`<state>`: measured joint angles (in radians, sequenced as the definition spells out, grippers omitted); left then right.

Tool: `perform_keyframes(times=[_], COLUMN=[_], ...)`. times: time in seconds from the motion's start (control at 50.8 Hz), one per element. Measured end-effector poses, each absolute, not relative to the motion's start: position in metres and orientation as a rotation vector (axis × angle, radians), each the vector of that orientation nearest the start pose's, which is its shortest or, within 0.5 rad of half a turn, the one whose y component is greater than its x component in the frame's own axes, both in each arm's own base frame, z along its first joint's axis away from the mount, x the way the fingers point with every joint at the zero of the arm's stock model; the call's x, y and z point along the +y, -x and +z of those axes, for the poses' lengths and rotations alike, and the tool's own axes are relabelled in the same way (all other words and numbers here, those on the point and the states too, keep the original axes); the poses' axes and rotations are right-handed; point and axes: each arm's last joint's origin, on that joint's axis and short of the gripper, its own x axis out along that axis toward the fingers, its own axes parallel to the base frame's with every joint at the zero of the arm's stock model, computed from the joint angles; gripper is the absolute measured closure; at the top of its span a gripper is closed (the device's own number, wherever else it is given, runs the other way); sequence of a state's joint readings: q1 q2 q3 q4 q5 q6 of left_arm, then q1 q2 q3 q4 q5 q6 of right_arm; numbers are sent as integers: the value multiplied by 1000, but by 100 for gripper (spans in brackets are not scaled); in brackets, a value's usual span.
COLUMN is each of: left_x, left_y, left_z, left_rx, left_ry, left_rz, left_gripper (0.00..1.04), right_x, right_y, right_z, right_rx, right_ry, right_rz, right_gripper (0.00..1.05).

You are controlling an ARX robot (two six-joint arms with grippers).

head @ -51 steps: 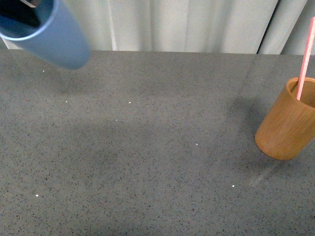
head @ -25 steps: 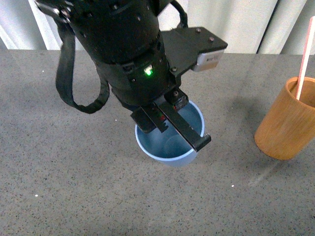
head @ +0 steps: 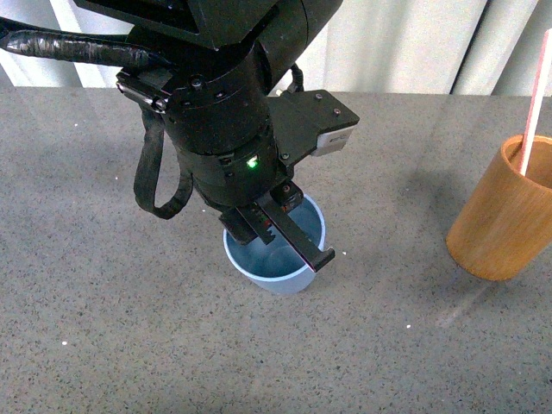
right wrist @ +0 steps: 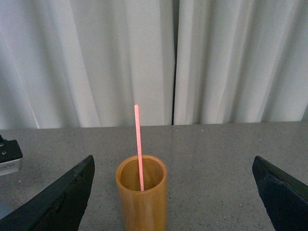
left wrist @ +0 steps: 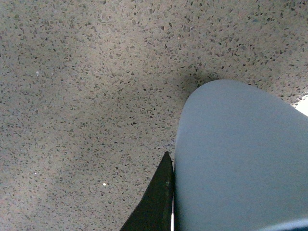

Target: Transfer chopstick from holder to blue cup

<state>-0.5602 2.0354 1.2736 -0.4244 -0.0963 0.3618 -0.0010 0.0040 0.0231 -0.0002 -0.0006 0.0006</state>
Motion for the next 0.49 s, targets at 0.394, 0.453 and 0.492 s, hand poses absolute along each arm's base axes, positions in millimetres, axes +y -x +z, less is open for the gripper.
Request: perform_keyframes(times=[0.394, 0.453, 0.492], left_x=[-205, -199, -196], left_y=[-346, -348, -349], left_z=[137, 144, 149], left_rx=[1039, 1035, 1031], left_ry=[-670, -659, -650], left_rz=[-599, -588, -583], left_gripper=[28, 16, 9], right_x=[0, 0, 0], right_y=[-96, -96, -96], right_z=[171, 171, 171], right_rx=[-19, -19, -19], right_ry=[-1, -1, -1], right_rz=[0, 0, 0], right_gripper=[10, 10, 10])
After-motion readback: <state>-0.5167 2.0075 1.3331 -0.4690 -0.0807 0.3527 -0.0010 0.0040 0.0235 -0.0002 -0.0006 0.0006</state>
